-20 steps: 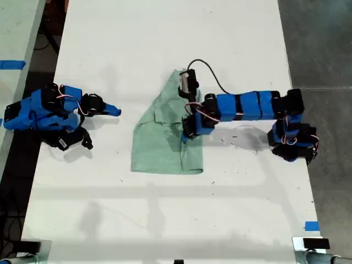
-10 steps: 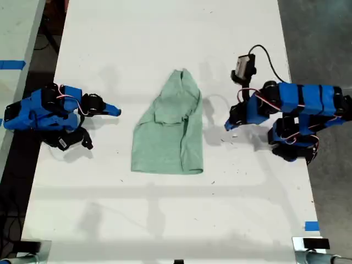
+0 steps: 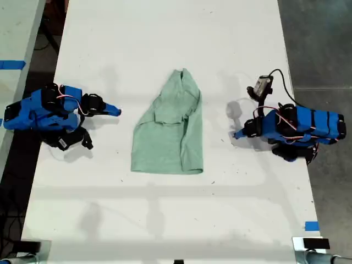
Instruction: Fold t shirt
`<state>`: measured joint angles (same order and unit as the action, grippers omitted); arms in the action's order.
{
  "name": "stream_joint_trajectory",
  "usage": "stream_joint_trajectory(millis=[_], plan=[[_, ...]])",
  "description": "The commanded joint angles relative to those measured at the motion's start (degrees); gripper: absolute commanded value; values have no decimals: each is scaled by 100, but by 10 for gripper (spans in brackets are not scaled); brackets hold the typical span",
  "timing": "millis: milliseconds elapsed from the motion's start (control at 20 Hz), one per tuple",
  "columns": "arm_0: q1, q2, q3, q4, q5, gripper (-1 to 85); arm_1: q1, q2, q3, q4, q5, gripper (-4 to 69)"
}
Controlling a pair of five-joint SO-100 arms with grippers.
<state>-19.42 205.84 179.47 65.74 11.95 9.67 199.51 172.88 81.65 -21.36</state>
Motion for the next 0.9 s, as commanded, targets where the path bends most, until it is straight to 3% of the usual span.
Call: stream_joint_trajectory(millis=[0, 850], plan=[[35, 35, -79, -105, 0, -2, -35, 132, 114, -35, -79, 11], [44, 35, -79, -105, 9, -2, -141, 132, 132, -9, 132, 10]])
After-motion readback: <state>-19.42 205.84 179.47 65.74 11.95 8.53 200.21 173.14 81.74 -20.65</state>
